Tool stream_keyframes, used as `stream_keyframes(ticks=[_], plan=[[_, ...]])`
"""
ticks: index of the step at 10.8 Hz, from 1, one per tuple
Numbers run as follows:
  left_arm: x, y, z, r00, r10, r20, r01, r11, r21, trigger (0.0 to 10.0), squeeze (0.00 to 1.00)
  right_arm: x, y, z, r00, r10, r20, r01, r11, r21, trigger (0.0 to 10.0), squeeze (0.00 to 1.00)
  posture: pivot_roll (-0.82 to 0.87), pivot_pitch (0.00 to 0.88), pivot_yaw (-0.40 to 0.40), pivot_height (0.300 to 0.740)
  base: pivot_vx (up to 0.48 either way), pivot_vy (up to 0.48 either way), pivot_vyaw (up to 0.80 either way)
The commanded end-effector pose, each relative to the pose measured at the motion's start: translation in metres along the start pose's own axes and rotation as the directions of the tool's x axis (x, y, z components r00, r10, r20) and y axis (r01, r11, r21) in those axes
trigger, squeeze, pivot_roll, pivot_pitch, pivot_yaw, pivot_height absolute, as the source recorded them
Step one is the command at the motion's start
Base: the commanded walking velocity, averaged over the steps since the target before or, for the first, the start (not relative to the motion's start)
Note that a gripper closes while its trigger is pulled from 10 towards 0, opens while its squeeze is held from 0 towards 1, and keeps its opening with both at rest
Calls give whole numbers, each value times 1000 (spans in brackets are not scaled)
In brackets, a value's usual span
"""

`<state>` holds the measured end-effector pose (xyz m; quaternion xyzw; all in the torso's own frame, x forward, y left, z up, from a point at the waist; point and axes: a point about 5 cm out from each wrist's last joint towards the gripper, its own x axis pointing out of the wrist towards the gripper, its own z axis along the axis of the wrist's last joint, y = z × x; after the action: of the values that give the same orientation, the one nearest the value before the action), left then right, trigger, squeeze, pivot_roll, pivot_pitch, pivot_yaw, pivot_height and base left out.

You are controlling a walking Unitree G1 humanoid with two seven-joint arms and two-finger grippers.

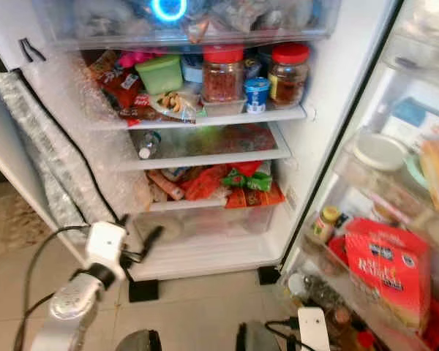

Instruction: Restocking fridge

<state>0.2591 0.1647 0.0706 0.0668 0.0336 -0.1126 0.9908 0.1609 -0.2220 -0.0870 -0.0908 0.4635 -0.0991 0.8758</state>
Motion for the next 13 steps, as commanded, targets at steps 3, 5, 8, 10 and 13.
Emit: stream_keyframes(ticks=[3, 5, 8, 10, 13], plan=[[-31, 38, -72, 920, 251, -302, -278, 960, -48, 10000, 0, 0, 2, 3, 1000, 8, 1, -8, 1000, 7, 10000, 0, -26, 31, 40, 653, 0, 0, 0], [-57, 39, -118, 822, 260, -506, -323, 945, -40, 10000, 0, 0, 3, 2, 1000, 9, -1, -9, 1000, 14, 10000, 0, -28, 26, 42, 653, 0, 0, 0], [-79, 30, -150, 698, 242, -674, -373, 926, -53, 10000, 0, 0, 3, 0, 1000, 10, -2, -10, 1000, 19, 10000, 0, -44, 32, 49, 653, 0, 0, 0], [-85, 26, -156, 682, 222, -697, -363, 930, -59, 10000, 0, -1, 3, -1, 1000, 7, -6, -7, 1000, 27, 10000, 0, -45, 32, 54, 653, 0, 266, 0], [-109, 33, -167, 636, 215, -741, -381, 923, -59, 10000, 0, -1, 4, -5, 1000, 14, -10, -13, 1000, 28, 10000, 0, -49, 14, 57, 653, 0, 284, 0]])
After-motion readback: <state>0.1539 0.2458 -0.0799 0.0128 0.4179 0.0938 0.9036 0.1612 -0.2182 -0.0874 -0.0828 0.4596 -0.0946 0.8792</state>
